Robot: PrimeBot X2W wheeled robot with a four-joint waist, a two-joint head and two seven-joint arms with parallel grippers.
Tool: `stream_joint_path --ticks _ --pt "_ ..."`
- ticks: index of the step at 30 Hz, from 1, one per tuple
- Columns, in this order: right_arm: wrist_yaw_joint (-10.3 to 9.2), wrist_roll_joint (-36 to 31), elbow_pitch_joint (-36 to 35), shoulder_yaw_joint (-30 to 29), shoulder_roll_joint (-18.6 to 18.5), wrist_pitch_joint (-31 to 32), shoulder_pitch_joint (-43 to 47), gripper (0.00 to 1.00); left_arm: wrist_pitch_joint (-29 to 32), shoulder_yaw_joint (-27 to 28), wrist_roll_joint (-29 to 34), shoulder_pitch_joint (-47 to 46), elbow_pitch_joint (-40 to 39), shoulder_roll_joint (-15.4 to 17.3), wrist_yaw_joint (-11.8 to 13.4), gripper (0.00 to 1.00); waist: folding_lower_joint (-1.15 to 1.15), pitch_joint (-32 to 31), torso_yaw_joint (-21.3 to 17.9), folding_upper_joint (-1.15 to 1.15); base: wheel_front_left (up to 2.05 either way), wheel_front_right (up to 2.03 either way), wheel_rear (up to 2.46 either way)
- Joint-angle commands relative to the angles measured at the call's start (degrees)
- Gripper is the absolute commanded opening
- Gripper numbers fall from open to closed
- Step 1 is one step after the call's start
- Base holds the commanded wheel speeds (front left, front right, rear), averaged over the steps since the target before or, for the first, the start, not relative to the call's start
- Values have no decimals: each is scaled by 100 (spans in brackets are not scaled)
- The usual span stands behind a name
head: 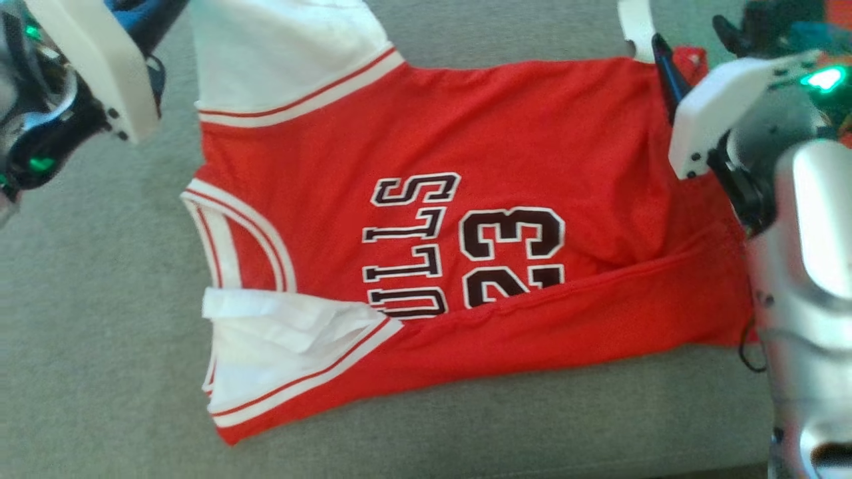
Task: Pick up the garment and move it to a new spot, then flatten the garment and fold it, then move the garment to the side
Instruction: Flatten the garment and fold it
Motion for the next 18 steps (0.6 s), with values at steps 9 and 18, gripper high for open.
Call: stream_joint_path --ticks 9,18 --pt "-5 -596 1413 317 -91 352 -803 100 -242 47 -17 -469 -288 86 9 0 1 4 356 0 0 0 0" --pt "-5 -320 1527 532 -543 536 -613 100 -392 -33 -24 -441 -206 193 9 0 1 -74 369 0 0 0 0"
